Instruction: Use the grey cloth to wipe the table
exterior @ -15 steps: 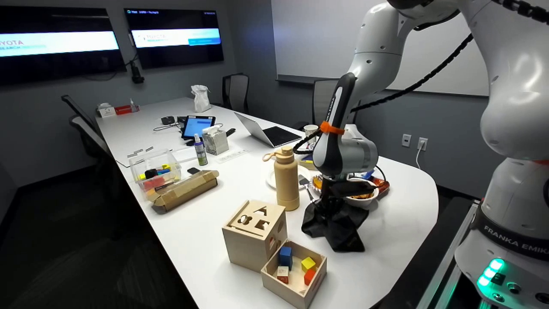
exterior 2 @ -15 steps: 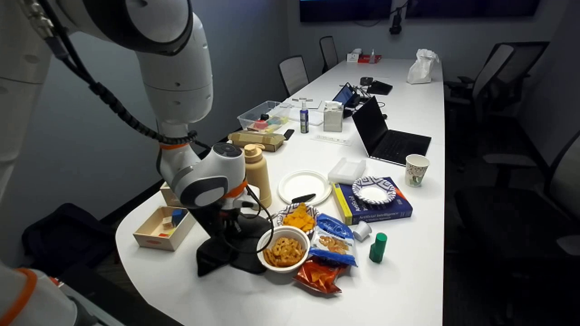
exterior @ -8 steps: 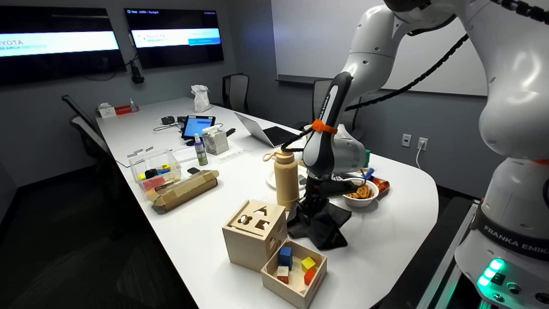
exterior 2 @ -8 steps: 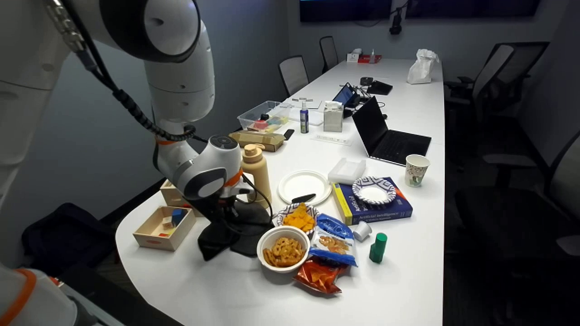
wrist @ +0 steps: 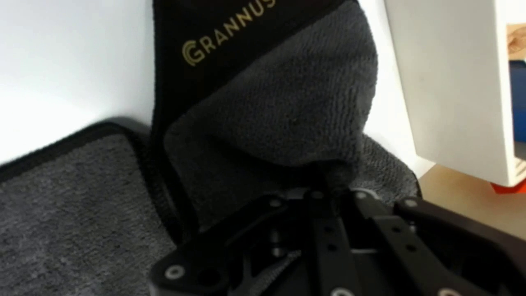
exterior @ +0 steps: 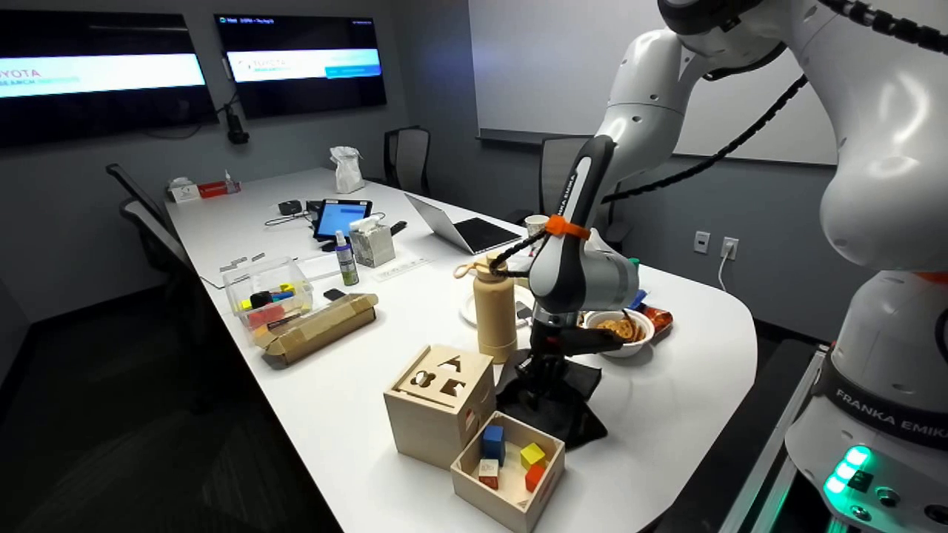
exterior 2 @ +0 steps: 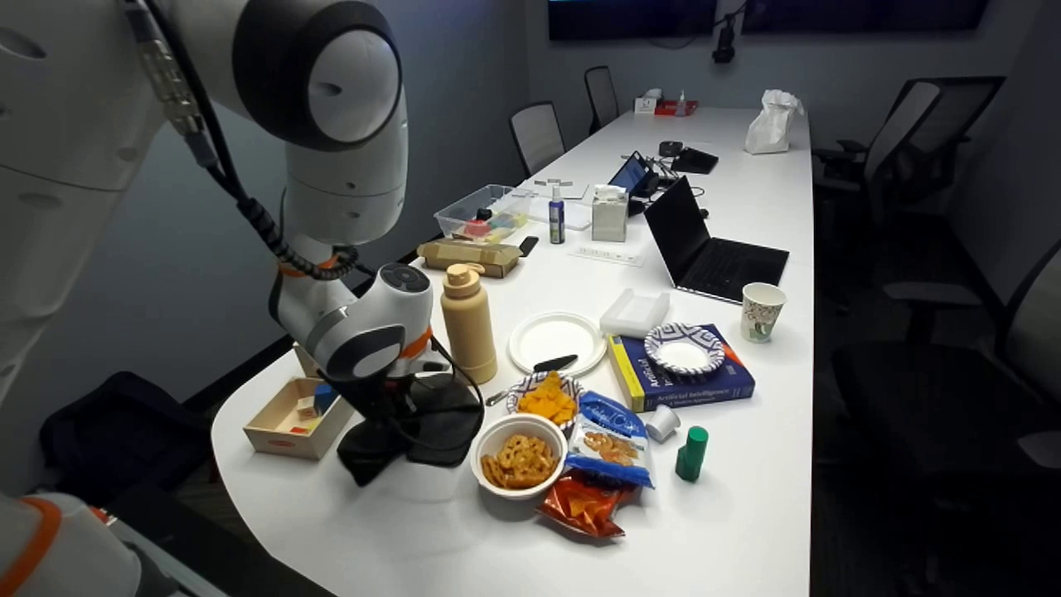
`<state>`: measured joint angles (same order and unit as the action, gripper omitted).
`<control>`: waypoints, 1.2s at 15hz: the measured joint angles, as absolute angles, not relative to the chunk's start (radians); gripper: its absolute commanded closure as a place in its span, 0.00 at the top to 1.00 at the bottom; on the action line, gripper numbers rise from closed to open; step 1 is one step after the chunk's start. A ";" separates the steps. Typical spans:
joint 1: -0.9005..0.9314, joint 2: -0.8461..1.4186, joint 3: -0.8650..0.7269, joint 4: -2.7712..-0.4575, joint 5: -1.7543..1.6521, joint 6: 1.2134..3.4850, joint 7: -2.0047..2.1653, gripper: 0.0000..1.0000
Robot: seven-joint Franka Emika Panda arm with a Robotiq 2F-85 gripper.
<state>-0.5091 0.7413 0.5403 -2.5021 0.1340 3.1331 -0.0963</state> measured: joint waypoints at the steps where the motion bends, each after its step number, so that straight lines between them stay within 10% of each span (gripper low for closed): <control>1: -0.513 0.740 0.533 -2.520 0.136 3.142 -0.086 0.01; 18: -0.693 0.755 0.614 -2.518 -0.103 3.181 0.001 0.01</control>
<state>-0.6929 0.7545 0.6139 -2.5182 -0.1027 3.1807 0.0013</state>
